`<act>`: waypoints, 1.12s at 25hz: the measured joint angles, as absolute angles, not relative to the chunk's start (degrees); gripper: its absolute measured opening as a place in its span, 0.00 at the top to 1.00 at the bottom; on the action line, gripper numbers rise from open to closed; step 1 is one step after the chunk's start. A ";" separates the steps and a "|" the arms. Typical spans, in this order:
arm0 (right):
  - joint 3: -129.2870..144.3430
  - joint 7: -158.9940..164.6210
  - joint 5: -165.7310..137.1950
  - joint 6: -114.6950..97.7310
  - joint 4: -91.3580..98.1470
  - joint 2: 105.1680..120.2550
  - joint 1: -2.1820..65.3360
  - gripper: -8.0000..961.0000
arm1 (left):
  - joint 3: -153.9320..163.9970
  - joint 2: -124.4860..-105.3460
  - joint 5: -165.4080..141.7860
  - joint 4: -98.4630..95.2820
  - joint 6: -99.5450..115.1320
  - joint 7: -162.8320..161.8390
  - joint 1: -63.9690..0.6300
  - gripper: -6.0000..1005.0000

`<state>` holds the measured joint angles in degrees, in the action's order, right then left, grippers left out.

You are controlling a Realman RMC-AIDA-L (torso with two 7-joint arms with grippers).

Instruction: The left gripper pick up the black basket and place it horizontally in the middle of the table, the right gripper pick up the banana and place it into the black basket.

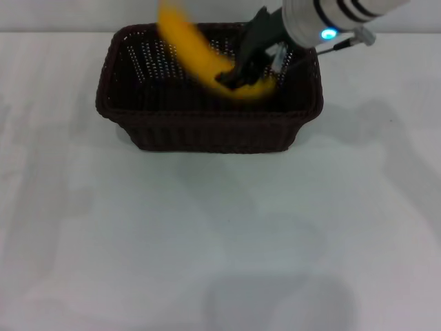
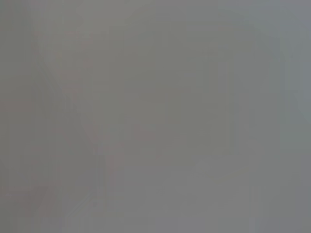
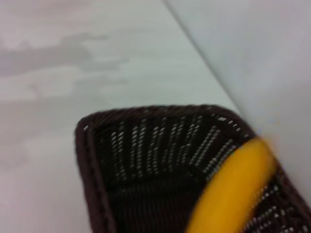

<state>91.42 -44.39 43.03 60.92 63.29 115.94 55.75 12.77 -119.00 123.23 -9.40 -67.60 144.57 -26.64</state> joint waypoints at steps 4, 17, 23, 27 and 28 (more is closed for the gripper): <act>92.94 -45.13 43.16 60.66 64.48 115.95 54.27 0.49 | 12.70 -119.00 123.23 -9.40 -67.58 144.64 -26.62 0.13; 73.37 -65.30 80.45 48.97 76.90 115.35 28.28 0.20 | 12.65 -119.24 125.87 -7.40 -68.46 148.14 -25.43 0.13; 62.25 -98.87 116.84 60.65 56.16 115.31 21.85 0.19 | 12.65 -119.27 128.18 -5.78 -71.82 151.92 -24.32 0.13; 57.79 -124.85 129.23 66.12 37.62 115.37 21.62 0.19 | 12.93 -119.27 128.19 -5.64 -71.94 151.96 -24.28 0.13; 57.30 -130.03 131.67 66.70 33.94 115.42 21.62 0.19 | 13.00 -119.27 128.16 -5.49 -71.94 151.99 -24.36 0.13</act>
<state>57.30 -130.03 131.67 66.70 33.94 115.42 21.62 13.00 -119.27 128.16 -5.49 -71.94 151.99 -24.36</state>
